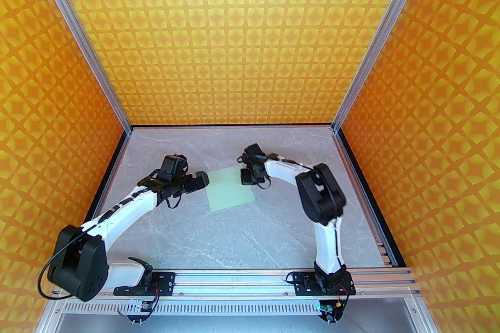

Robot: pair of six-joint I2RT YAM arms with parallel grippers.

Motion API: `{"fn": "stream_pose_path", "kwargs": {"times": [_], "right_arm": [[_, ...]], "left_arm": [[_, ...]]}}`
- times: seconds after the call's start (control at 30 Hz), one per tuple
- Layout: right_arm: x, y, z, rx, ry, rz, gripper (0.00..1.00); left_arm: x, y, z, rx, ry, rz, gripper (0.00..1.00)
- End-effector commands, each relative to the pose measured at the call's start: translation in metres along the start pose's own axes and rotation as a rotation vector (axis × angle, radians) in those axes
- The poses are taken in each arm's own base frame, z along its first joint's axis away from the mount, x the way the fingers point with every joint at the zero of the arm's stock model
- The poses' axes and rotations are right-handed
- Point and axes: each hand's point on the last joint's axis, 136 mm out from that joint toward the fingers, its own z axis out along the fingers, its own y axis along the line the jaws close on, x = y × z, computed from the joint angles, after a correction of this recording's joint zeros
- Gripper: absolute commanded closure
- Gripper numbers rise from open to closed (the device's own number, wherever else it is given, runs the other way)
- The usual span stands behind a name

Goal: Fold a paper plane with a square sheet of paper (fold left side to right side)

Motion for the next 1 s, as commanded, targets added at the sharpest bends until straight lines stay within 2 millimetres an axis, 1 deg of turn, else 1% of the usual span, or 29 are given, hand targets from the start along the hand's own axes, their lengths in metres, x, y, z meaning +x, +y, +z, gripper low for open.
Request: {"fn": "stream_pose_path", "kwargs": {"times": [0.0,0.07,0.2,0.27,0.33,0.5,0.6,0.7,0.9,0.97], "right_arm": [[0.023,0.018,-0.002,-0.045,-0.005,0.084,0.89],[0.027,0.021,-0.008,-0.045,-0.018,0.089,0.84],[0.016,0.013,-0.025,0.010,-0.092,0.090,0.84],[0.012,0.008,-0.029,0.040,-0.109,0.098,0.87],[0.009,-0.001,-0.028,0.071,-0.107,0.118,1.00],[0.008,-0.015,-0.016,0.108,-0.100,0.149,1.00],[0.007,-0.019,-0.010,0.110,-0.089,0.158,1.00],[0.007,-0.027,-0.010,0.138,-0.088,0.169,1.00],[0.012,-0.019,0.003,0.073,-0.047,0.146,1.00],[0.014,-0.020,0.006,0.077,-0.038,0.150,1.00]], "left_arm": [[-0.004,-0.012,0.005,0.025,0.000,-0.004,0.01],[-0.002,-0.015,0.009,0.029,0.005,0.005,0.01],[-0.003,-0.022,0.019,0.060,-0.013,0.005,0.01],[-0.004,-0.026,0.026,0.079,-0.003,0.002,0.01],[-0.006,-0.029,0.035,0.084,0.001,-0.001,0.00],[-0.008,-0.032,0.055,0.084,0.030,-0.004,0.01],[-0.008,-0.035,0.063,0.082,0.051,0.010,0.00],[-0.005,-0.034,0.071,0.068,0.072,0.020,0.01],[0.005,-0.028,0.086,0.035,0.117,0.021,0.01],[0.009,-0.025,0.091,0.019,0.138,0.024,0.01]]}}
